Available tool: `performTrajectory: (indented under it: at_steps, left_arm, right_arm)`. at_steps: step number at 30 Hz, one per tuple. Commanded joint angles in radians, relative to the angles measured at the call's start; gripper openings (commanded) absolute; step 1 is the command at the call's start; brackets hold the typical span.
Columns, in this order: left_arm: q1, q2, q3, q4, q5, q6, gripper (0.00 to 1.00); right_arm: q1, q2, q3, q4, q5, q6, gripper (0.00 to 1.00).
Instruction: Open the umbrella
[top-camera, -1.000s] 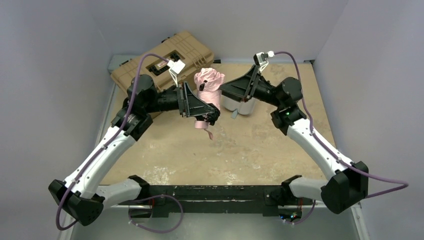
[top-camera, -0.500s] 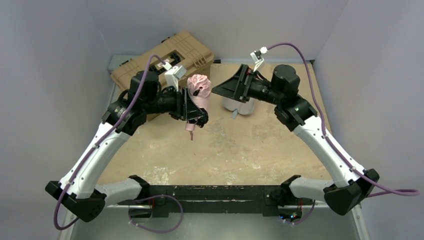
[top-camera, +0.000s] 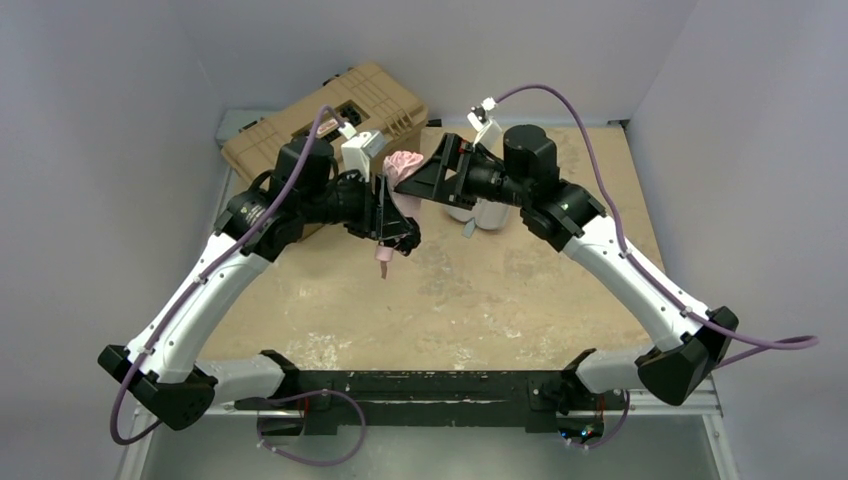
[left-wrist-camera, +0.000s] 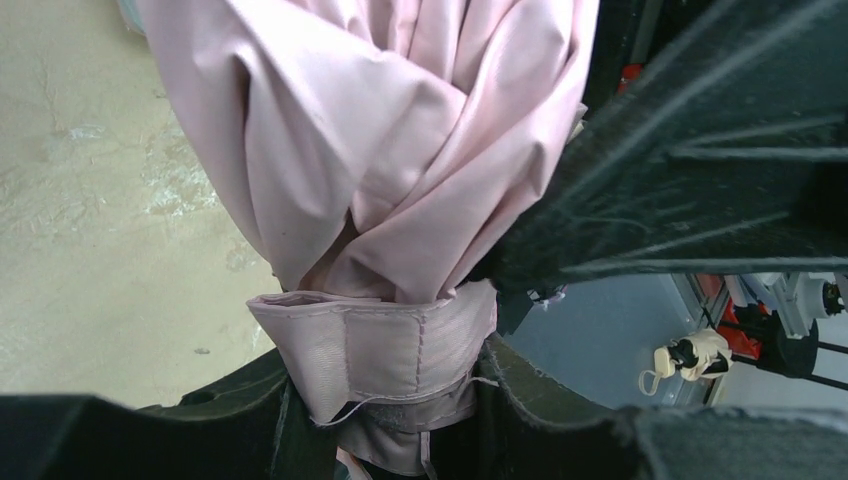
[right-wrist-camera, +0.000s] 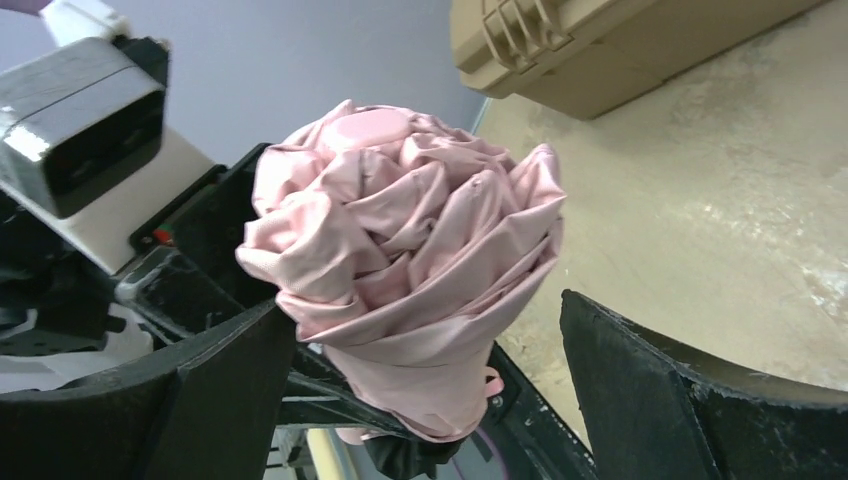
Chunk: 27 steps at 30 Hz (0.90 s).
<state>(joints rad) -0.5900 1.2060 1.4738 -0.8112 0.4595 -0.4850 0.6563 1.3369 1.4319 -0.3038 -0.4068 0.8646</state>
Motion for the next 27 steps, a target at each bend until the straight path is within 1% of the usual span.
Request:
performTrajectory:
  at_steps: [1,8,11,12,13,14,15,17,18,19,20,21,22,23,24,27]
  left_arm:
    - [-0.011,-0.006,0.074,0.037,0.023,0.037,0.0]
    - [-0.04,0.004,0.065,0.048,0.069,0.054,0.0]
    - [-0.048,0.005,0.063,0.055,0.075,0.053,0.0]
    - [-0.049,0.004,0.063,0.059,0.075,0.053,0.0]
    - [-0.051,0.002,0.063,0.059,0.073,0.051,0.0]
    - [-0.051,-0.001,0.065,0.058,0.072,0.053,0.0]
    - [-0.05,-0.004,0.064,0.058,0.071,0.055,0.0]
    - [-0.051,-0.01,0.065,0.054,0.066,0.061,0.0]
    - [-0.051,-0.014,0.066,0.049,0.065,0.063,0.1]
    - [-0.05,-0.017,0.066,0.044,0.063,0.069,0.33]
    - [-0.051,-0.023,0.066,0.034,0.058,0.076,0.51]
    - [-0.049,-0.031,0.066,0.025,0.047,0.084,0.66]
    - [-0.048,-0.038,0.07,0.011,0.034,0.094,0.77]
    - [-0.046,-0.047,0.074,-0.004,0.019,0.106,0.95]
    - [-0.037,-0.056,0.08,-0.024,0.009,0.118,0.99]
    - [0.047,-0.09,0.081,-0.03,0.07,0.106,1.0]
  right_arm:
    - [0.003,-0.003,0.061,-0.029,0.073,-0.031,0.99]
    - [0.021,0.036,0.065,0.034,0.041,-0.003,0.99]
    - [0.031,0.048,0.066,0.063,0.026,0.005,0.92]
    - [0.032,0.049,0.067,0.064,0.025,0.004,0.87]
    - [0.031,0.05,0.065,0.065,0.022,0.004,0.8]
    - [0.032,0.048,0.063,0.063,0.023,0.003,0.7]
    - [0.032,0.044,0.059,0.064,0.023,0.004,0.6]
    - [0.032,0.031,0.044,0.061,0.03,0.003,0.33]
    - [0.032,0.022,0.038,0.059,0.033,0.002,0.25]
    - [0.032,0.015,0.03,0.058,0.035,0.002,0.16]
    - [0.032,0.007,0.024,0.057,0.034,0.002,0.1]
    - [0.032,-0.003,0.016,0.056,0.029,0.003,0.06]
    - [0.032,-0.012,0.008,0.057,0.023,0.001,0.01]
    - [0.032,-0.019,0.005,0.053,0.022,-0.001,0.0]
    - [0.032,-0.029,0.001,0.048,0.021,-0.005,0.0]
    - [0.032,-0.061,-0.021,0.059,0.01,-0.018,0.0]
